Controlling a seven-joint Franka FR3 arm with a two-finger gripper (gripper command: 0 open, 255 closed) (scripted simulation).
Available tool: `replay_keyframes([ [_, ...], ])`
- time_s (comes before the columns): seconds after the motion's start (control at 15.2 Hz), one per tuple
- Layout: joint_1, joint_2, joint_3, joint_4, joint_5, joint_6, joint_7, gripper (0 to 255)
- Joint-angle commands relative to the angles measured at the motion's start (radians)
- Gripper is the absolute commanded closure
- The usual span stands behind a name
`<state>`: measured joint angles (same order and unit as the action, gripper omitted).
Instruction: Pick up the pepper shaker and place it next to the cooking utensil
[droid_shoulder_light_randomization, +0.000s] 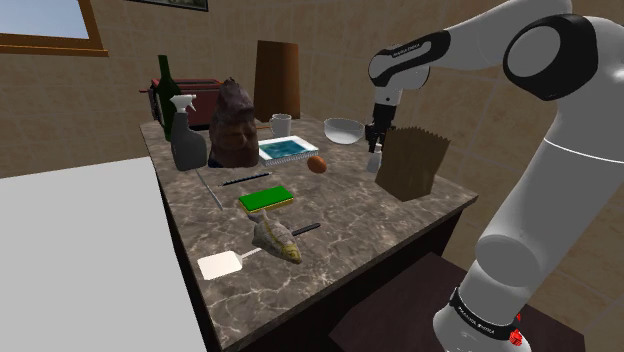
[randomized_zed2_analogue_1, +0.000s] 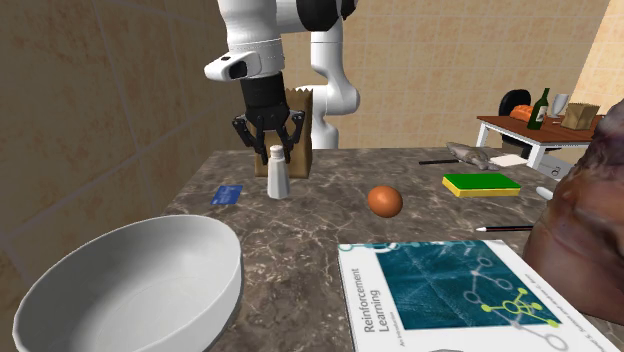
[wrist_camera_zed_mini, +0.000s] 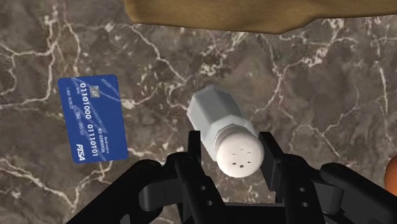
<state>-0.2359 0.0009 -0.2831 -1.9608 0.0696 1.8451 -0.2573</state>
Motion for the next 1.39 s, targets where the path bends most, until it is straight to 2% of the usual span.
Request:
replay_keyframes([
  [0.0,0.000,0.000,0.000,0.000,0.000,0.000,0.000,255],
  [1.32,0.000,-0.016,0.000,0.251,-0.007,-0.266,0.019,255],
])
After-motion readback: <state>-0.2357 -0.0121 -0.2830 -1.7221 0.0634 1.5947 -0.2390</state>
